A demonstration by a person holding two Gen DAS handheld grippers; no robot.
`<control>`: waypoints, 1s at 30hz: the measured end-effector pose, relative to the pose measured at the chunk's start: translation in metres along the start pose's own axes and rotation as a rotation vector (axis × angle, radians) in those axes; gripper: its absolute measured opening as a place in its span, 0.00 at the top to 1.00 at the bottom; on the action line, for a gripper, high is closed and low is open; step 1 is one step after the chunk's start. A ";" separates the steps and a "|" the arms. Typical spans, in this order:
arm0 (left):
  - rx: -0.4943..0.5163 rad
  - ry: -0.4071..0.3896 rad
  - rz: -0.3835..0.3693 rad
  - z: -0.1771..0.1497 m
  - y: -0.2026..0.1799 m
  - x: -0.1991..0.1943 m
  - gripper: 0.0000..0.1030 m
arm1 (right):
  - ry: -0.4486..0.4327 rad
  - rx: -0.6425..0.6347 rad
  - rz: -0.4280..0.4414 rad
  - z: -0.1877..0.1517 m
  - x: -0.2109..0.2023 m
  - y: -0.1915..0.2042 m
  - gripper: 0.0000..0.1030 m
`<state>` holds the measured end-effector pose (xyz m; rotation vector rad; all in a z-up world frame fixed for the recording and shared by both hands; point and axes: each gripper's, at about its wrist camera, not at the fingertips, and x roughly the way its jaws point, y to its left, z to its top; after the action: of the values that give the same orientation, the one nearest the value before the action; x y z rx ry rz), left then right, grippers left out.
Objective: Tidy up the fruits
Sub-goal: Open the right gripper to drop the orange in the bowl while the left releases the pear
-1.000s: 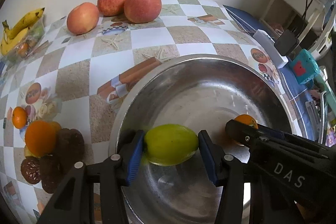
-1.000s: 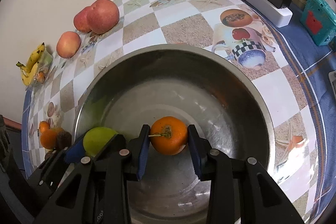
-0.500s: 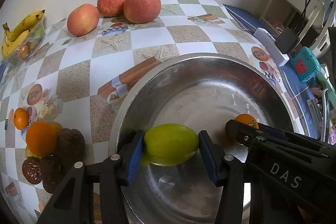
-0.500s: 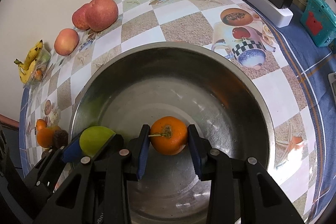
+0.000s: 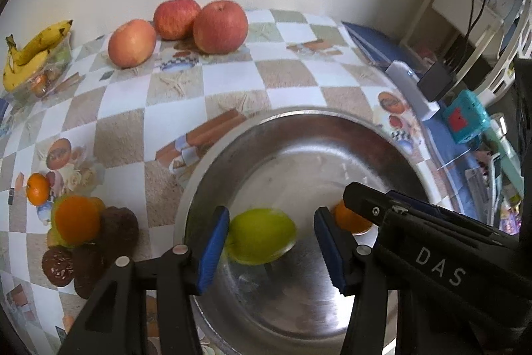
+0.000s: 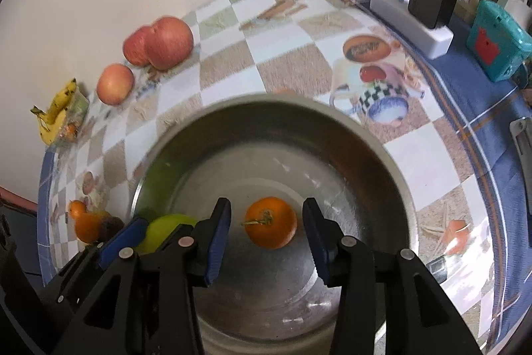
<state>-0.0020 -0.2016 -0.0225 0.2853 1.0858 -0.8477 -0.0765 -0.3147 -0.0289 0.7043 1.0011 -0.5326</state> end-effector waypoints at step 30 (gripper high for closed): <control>-0.368 0.010 0.206 -0.020 0.109 -0.047 0.29 | -0.009 -0.137 -0.013 -0.013 -0.006 0.036 0.56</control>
<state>0.0542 -0.0955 -0.0116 0.0901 1.1756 -0.4521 -0.0614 -0.2804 -0.0176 0.5736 1.0247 -0.4737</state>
